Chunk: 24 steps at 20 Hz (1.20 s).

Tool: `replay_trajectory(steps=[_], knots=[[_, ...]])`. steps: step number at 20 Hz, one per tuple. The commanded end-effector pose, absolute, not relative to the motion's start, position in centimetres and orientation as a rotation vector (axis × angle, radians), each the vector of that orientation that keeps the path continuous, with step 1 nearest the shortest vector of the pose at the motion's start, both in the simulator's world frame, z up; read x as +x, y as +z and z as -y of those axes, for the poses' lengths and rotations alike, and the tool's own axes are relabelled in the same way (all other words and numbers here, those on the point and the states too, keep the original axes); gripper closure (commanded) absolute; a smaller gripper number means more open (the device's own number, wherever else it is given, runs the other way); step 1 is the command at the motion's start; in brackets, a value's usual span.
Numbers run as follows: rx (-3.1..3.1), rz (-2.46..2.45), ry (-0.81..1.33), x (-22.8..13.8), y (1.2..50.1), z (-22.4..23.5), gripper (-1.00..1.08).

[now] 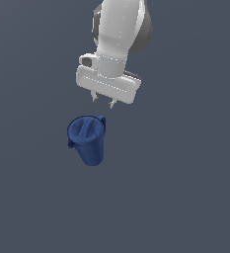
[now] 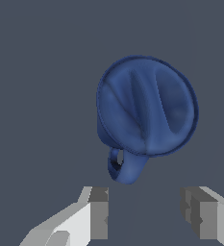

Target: Pick up the object and move it to a goal position.

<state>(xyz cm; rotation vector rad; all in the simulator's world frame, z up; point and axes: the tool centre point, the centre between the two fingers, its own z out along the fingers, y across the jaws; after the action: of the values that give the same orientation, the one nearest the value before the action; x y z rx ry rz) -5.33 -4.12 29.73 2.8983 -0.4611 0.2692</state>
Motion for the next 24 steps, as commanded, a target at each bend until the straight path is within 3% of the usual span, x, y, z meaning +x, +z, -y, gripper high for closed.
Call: replay_trajectory(steps=[1,24], knots=[[2.871,0.514,0.299,-5.3,29.4,4.5,-0.2],[2.683,0.916,0.581,-5.5,25.9,5.7,-0.2]])
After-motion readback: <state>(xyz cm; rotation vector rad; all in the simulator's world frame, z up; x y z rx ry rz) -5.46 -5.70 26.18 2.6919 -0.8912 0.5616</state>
